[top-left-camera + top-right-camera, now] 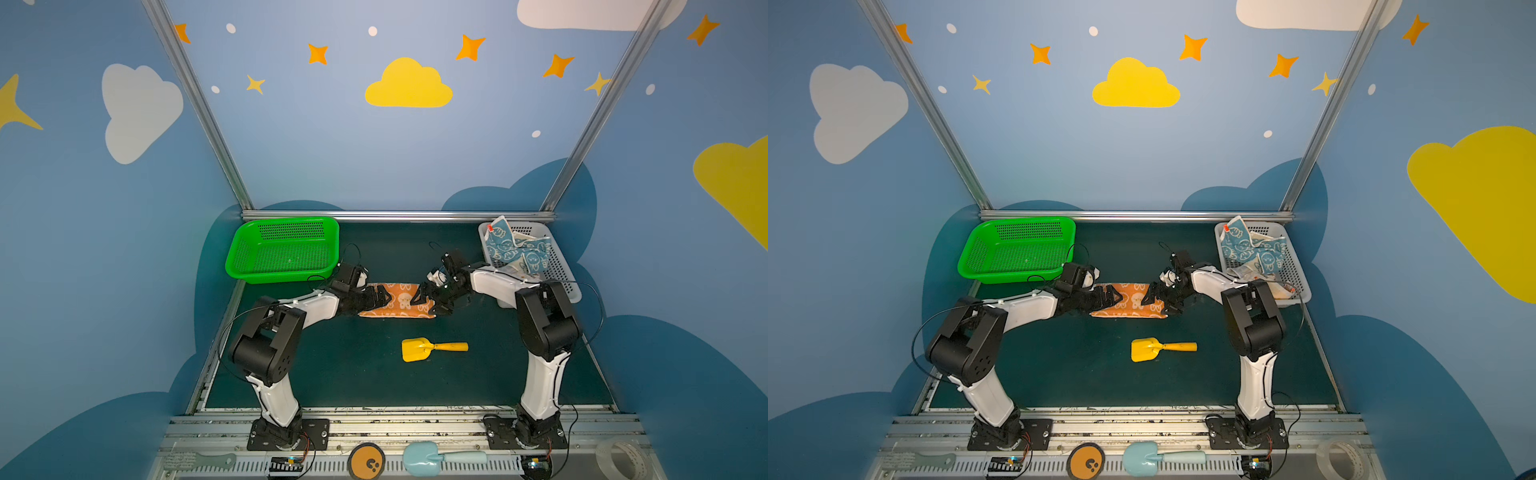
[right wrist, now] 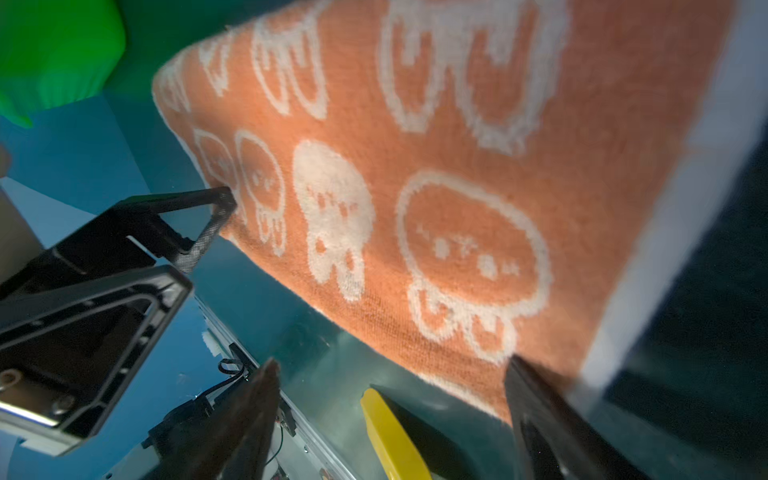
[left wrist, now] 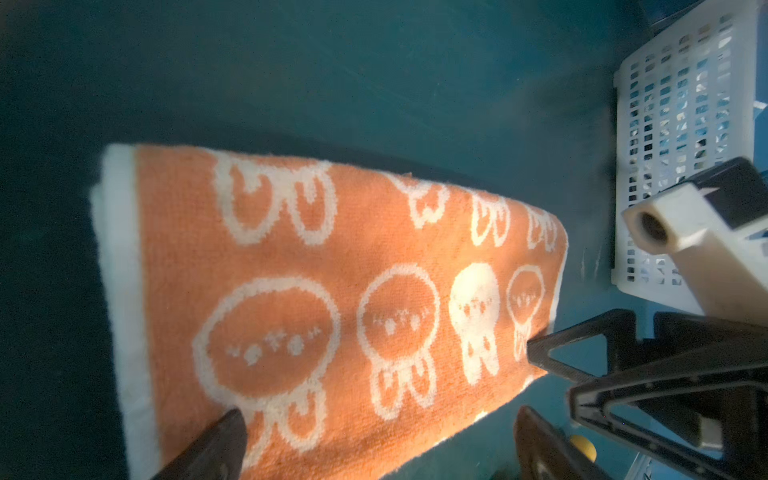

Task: Fold and stack the towels

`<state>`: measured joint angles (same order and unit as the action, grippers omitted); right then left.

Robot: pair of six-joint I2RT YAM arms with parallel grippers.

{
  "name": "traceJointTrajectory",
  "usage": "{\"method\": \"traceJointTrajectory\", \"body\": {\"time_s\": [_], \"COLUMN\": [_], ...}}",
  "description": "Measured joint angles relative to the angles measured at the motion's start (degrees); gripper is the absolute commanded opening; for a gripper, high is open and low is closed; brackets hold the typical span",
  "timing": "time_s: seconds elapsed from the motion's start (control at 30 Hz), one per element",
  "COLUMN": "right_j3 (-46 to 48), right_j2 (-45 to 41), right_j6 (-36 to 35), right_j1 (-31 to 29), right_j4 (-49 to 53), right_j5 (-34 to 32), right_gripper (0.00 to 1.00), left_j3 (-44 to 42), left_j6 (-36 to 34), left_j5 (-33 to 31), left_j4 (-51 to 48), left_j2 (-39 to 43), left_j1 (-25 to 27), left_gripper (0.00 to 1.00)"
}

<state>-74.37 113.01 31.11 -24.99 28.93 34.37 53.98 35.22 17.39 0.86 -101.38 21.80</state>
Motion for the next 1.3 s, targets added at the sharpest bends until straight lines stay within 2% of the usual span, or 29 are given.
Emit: {"method": "traceJointTrajectory", "body": {"time_s": [0.23,0.4,0.57,0.7,1.1,1.3], "right_j3": [0.7,0.7,-2.4,-7.9,-11.2,-11.2], "right_j2": [0.0,-1.5,-6.0,-6.5,2.4,4.6], "right_j6": [-0.7,-2.6,-4.6,-6.2,-7.6,-7.4], "right_j1": [1.3,1.4,1.6,1.6,1.4,0.2], "right_j4": [-0.7,1.0,7.0,9.7,13.0,12.7], "right_j5": [1.0,-0.5,-6.1,-9.2,-13.8,-13.8], "right_gripper": [0.84,0.86,0.9,0.9,0.9,0.9], "left_j3": [-0.2,2.4,11.7,18.5,19.1,20.0], "left_j6": [-0.8,-3.2,-5.5,-7.2,-9.0,-9.5], "left_j5": [0.1,-1.2,-7.9,-9.7,-9.5,-8.1], "left_j4": [0.4,-5.5,-16.3,-21.8,-28.6,-28.8], "left_j2": [0.0,1.3,3.2,0.3,-7.7,-9.6], "left_j1": [0.0,0.1,-0.3,-1.3,-1.1,-0.6], "left_gripper": [1.0,1.0,1.0,1.0,0.99,0.94]}}
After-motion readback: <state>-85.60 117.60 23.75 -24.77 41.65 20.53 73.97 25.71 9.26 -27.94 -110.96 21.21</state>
